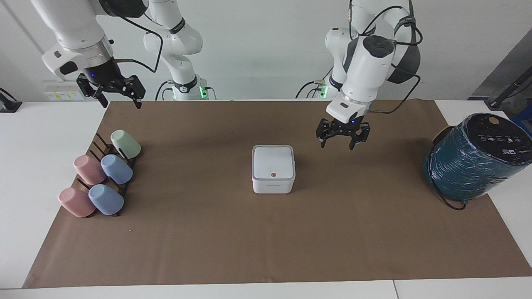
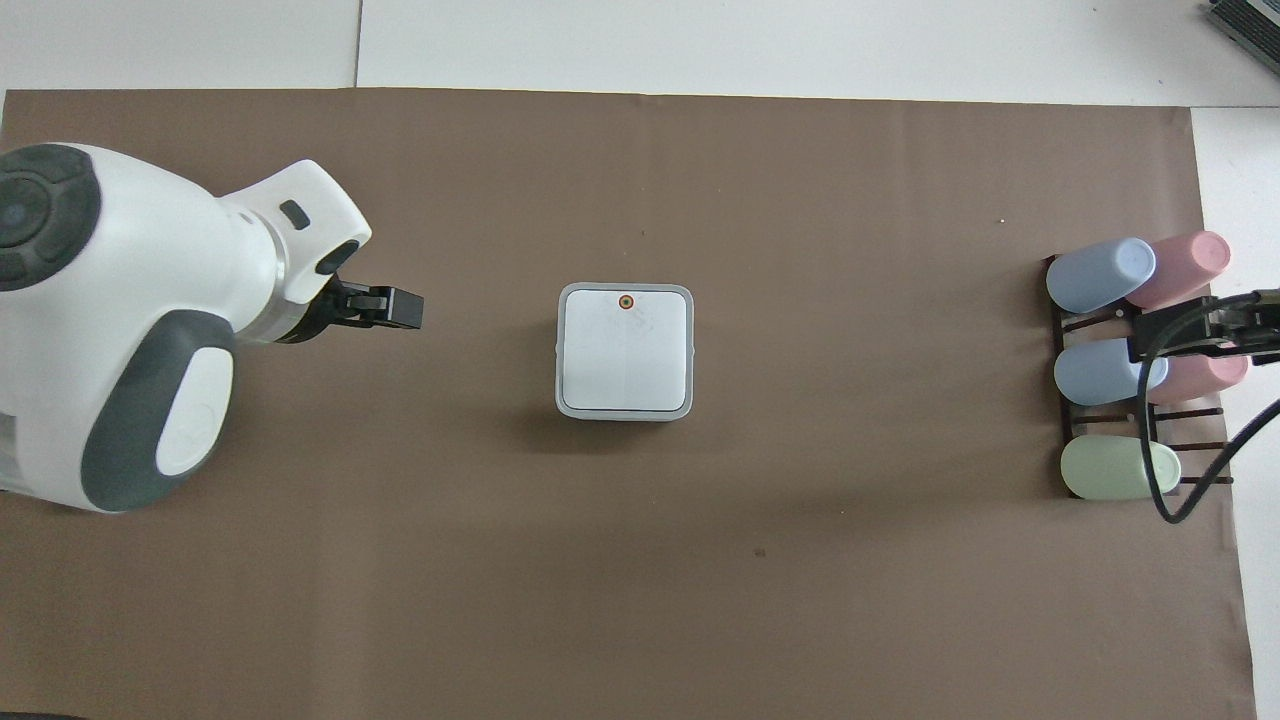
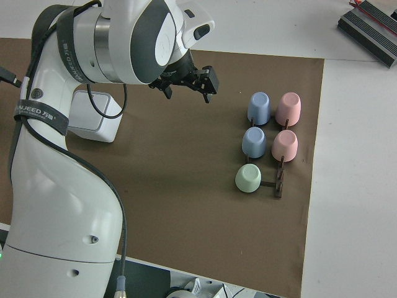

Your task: Close trash can lid

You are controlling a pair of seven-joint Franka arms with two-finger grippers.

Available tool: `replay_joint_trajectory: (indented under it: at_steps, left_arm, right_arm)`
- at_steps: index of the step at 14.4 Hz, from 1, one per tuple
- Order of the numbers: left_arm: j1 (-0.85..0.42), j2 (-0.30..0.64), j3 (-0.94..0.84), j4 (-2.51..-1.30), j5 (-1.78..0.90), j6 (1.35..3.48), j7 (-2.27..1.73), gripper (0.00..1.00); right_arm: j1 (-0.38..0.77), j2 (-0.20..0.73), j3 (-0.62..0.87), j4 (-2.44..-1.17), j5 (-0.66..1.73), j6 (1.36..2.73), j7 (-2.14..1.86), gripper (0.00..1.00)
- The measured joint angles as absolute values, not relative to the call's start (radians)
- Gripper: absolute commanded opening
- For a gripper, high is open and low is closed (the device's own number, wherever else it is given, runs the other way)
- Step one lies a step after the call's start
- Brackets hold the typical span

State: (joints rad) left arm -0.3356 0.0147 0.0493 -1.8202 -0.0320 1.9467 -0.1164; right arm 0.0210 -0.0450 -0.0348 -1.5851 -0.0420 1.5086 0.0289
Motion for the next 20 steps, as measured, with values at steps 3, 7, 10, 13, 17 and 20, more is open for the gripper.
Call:
replay_joint_trajectory:
  at_steps: [3,7,10,13,17,20]
  left_arm:
    - [-0.239,-0.025,0.051,-1.821,-0.032,1.899,-0.008,1.00]
    - [-0.135,-0.035,0.052,-1.778,-0.032,1.844,0.028,1.00]
    - [-0.067,-0.037,0.053,-1.698,-0.032,1.780,0.059,1.00]
    - [-0.027,-0.031,0.054,-1.598,-0.033,1.653,0.072,1.00]
    - [-0.024,-0.021,0.050,-1.532,-0.034,1.561,0.073,1.00]
    - [-0.024,-0.020,0.048,-1.535,-0.036,1.532,0.073,1.00]
  right_arm:
    - [0.021,-0.045,-0.035,-1.585,-0.042,1.509,0.029,1.00]
    - [0.021,-0.045,-0.035,-1.585,-0.042,1.509,0.029,1.00]
    - [0.021,-0.045,-0.035,-1.585,-0.042,1.509,0.029,1.00]
    - [0.021,-0.045,-0.035,-1.585,-0.042,1.509,0.029,1.00]
    - [0.021,-0.045,-0.035,-1.585,-0.042,1.509,0.029,1.00]
    - [0.021,-0.045,-0.035,-1.585,-0.042,1.509,0.029,1.00]
